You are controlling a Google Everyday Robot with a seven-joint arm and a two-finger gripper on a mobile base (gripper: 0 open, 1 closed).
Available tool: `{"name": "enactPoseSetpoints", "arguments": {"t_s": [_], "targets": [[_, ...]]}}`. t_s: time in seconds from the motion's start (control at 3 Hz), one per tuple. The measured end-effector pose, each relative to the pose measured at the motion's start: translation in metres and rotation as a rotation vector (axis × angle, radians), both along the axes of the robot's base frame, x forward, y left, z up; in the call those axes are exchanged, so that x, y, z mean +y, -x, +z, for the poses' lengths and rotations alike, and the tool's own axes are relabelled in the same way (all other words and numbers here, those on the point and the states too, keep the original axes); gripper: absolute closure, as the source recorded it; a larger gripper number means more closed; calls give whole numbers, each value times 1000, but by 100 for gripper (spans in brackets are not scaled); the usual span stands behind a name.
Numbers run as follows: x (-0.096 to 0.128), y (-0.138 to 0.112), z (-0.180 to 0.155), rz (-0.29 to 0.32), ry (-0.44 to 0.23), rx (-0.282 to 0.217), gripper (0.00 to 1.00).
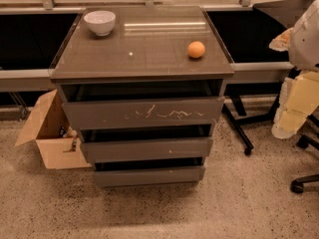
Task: Open bottom drawer
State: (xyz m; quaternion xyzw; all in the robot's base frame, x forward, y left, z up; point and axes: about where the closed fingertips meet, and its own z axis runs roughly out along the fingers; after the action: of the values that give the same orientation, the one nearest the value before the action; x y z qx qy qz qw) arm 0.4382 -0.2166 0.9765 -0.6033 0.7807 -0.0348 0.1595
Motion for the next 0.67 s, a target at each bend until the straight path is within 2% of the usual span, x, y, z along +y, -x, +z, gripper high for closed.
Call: {"name": "enactPoseSetpoints", "arguments": {"t_s": [0.33, 0.67], "targets": [[1, 0, 0, 8, -11, -8, 0], [6, -3, -12, 52, -55, 2, 0]]}}
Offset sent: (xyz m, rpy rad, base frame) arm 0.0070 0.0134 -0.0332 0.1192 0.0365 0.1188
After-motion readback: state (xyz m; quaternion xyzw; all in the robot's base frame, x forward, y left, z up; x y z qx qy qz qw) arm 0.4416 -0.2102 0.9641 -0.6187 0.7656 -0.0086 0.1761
